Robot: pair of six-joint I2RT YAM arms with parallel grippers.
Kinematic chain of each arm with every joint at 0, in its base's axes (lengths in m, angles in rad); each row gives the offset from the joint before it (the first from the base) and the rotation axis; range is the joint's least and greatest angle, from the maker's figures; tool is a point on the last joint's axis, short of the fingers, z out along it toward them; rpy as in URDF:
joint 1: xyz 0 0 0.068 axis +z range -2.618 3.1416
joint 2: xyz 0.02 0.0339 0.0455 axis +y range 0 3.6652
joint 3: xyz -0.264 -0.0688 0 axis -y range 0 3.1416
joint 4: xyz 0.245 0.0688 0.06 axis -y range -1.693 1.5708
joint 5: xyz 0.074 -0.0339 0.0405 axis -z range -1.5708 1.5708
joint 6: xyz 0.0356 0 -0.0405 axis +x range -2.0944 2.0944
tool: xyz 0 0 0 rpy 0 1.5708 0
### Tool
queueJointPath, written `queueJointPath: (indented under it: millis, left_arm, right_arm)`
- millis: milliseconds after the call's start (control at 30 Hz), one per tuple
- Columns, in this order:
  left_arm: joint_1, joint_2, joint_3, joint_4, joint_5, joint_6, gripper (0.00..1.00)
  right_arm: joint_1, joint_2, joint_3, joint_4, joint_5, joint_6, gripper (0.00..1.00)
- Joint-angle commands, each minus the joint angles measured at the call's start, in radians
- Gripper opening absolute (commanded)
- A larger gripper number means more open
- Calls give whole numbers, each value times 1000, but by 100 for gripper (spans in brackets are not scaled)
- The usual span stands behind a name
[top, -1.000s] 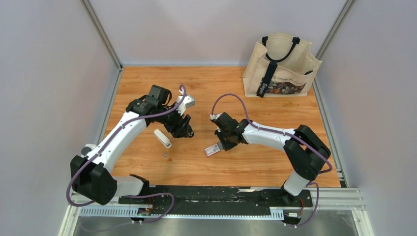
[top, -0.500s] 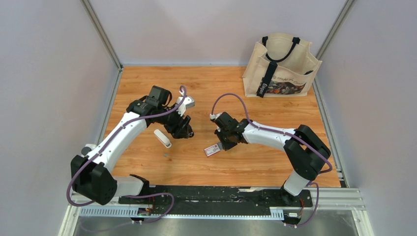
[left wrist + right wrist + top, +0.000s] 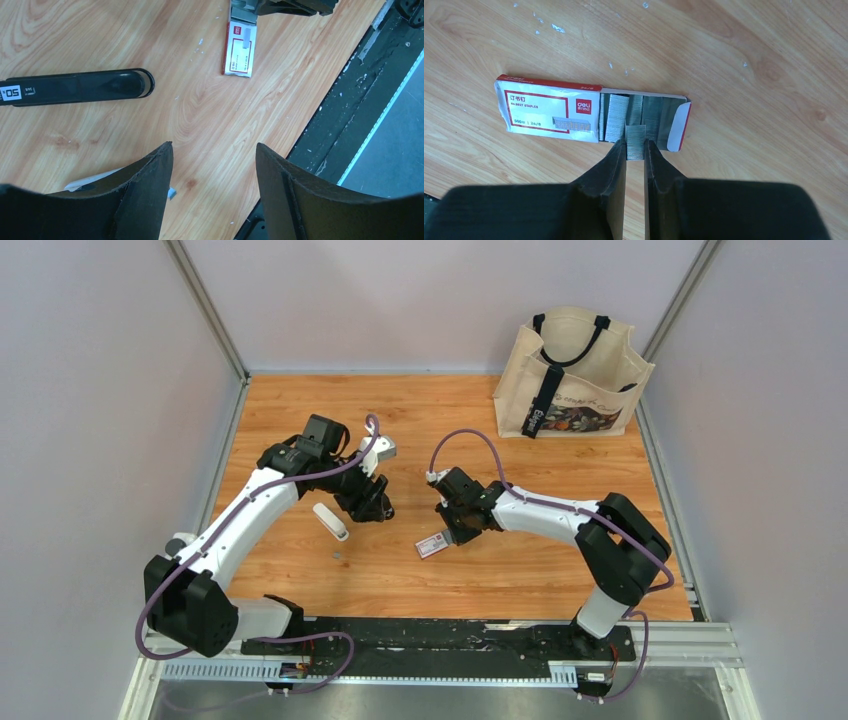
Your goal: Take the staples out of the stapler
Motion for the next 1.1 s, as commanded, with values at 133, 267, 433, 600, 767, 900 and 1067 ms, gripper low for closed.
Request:
queueJointPath:
  millis: [133,267,433,600,767,900,1067]
  left_arm:
    - [1,-23,-10,19,27,35,70]
    - [0,-25,-9,18,30,35,70]
    - [1,-23,-10,18,33,35,70]
    - [0,-22,-12,18,34,35,70]
    - [-6,-20,-10,12,39,36,70]
    - [-10,-17,-3,-5,45,49,70]
    - [-8,-19,2,-5,42,52,69]
  right_arm:
    - [-5,3,34,16,-6,-12,20]
    - [-5,-5,27,19,-3,-10,28]
    - [-5,-19,20,27,-5,-12,31]
    - [-6,-42,1,37,1,-9,31]
    - [-6,-107,-29,56,18,6,32]
    - [-5,-181,-72,77,37,34,33]
    - [-3,-243,-138,111,34,57,27]
